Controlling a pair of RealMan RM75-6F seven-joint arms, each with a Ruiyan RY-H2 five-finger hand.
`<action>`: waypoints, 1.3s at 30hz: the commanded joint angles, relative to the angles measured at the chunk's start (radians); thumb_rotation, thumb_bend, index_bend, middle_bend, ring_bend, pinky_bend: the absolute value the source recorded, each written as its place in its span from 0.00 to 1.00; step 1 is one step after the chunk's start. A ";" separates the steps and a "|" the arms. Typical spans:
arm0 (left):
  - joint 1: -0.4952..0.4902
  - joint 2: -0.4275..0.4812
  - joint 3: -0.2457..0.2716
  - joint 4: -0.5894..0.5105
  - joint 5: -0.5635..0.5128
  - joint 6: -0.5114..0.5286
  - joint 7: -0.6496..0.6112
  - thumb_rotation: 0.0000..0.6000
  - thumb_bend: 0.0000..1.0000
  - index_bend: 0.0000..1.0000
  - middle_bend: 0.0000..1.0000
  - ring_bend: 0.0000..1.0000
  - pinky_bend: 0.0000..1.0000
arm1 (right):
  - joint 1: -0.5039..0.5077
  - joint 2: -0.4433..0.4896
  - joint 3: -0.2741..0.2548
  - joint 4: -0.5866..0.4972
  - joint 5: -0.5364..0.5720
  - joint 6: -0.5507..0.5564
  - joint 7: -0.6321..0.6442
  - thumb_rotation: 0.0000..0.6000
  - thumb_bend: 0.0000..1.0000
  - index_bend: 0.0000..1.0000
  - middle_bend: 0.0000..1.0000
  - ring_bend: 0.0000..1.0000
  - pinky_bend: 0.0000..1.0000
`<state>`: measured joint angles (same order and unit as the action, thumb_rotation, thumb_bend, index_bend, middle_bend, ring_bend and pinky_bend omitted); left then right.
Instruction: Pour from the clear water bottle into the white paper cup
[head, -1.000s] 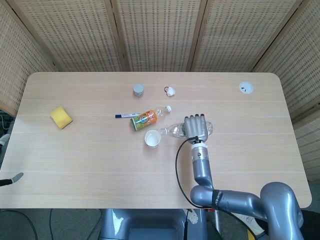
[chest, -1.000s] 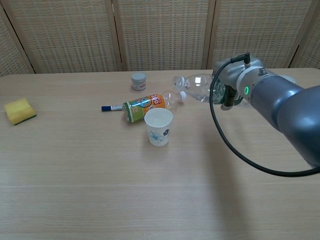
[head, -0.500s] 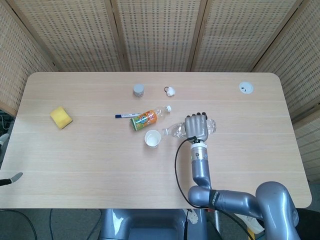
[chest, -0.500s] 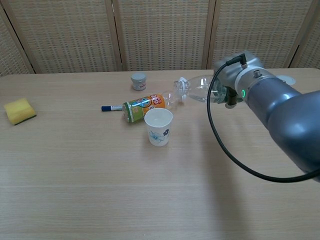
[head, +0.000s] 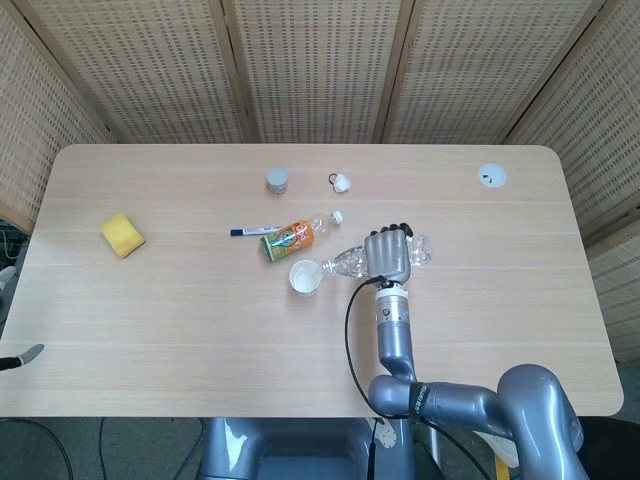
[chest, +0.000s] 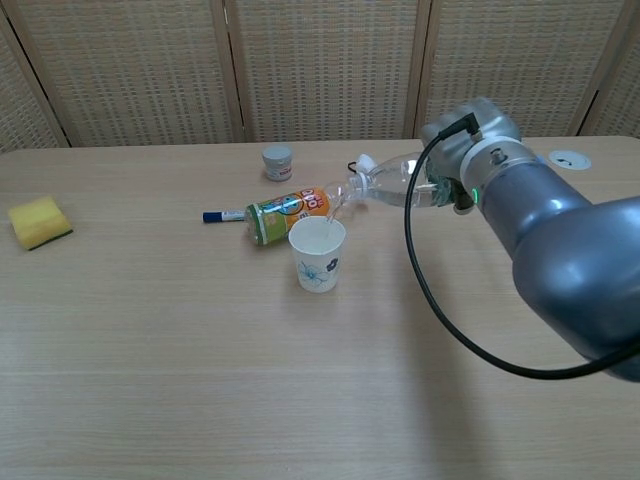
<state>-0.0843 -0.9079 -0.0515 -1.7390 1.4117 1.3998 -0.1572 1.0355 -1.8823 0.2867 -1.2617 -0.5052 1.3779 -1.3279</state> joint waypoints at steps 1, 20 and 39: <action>0.000 0.001 0.000 0.000 -0.001 -0.001 -0.001 1.00 0.04 0.00 0.00 0.00 0.00 | 0.004 -0.010 -0.003 0.016 0.001 0.015 -0.033 1.00 0.69 0.58 0.68 0.65 0.62; -0.001 0.003 0.000 0.001 -0.001 -0.002 -0.008 1.00 0.04 0.00 0.00 0.00 0.00 | -0.008 -0.035 0.031 0.040 -0.012 0.021 -0.062 1.00 0.69 0.58 0.68 0.65 0.62; -0.002 0.004 0.000 0.003 -0.002 -0.003 -0.012 1.00 0.04 0.00 0.00 0.00 0.00 | -0.053 -0.058 0.097 0.044 -0.054 -0.011 0.091 1.00 0.69 0.58 0.68 0.65 0.62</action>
<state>-0.0860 -0.9039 -0.0510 -1.7358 1.4102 1.3966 -0.1688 0.9945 -1.9407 0.3692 -1.2149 -0.5484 1.3798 -1.2712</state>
